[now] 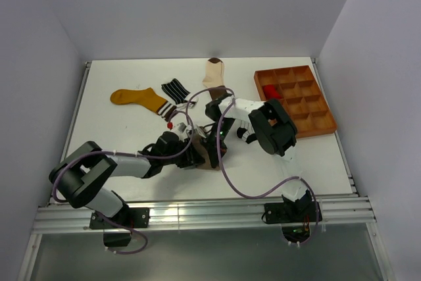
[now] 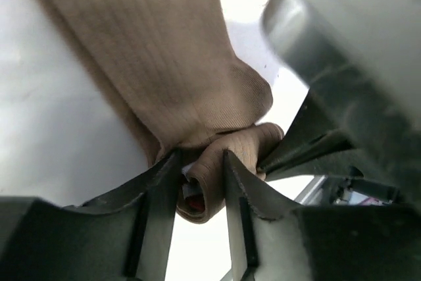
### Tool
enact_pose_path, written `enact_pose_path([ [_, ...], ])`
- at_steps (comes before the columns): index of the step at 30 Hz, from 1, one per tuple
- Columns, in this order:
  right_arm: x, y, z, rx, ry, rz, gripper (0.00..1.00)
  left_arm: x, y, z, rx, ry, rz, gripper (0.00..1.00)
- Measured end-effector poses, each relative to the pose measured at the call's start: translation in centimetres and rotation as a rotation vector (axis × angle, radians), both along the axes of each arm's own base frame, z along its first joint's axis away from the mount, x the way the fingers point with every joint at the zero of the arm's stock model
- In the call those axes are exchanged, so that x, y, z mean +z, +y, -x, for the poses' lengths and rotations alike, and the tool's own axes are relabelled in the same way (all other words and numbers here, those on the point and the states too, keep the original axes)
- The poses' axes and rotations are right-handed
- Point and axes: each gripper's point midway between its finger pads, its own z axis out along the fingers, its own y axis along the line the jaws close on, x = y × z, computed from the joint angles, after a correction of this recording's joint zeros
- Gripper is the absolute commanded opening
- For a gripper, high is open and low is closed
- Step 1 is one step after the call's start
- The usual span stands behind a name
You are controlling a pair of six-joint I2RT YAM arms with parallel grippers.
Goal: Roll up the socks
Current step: Roll the sock at the center of the board.
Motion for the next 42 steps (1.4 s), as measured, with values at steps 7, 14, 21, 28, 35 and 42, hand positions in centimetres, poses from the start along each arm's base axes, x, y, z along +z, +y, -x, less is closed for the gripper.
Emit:
enact_pose_path([
  [7,0.1,0.2,0.0,0.006,-0.005,0.003,0.02,-0.4,-0.7,-0.7,-0.015,-0.077,-0.052,0.13],
  [14,0.2,0.3,-0.5,0.01,-0.028,0.027,0.02,-0.4,-0.6,-1.4,0.022,-0.117,-0.093,0.02],
  [21,0.1,0.4,-1.6,-0.071,-0.007,0.068,0.02,-0.5,-0.7,-1.6,0.066,-0.09,-0.099,0.0],
  [28,-0.7,0.0,-3.1,-0.206,0.005,0.172,0.09,-0.6,-1.6,-2.3,0.046,-0.15,-0.141,0.0],
  [35,-0.8,-0.3,-2.8,-0.251,0.006,0.244,0.21,-0.9,-2.5,-2.6,0.0,-0.194,-0.182,0.0],
  [42,-0.4,-1.5,-3.1,-0.316,-0.059,0.257,0.28,-0.9,-3.6,-2.9,-0.009,-0.206,-0.18,0.0],
])
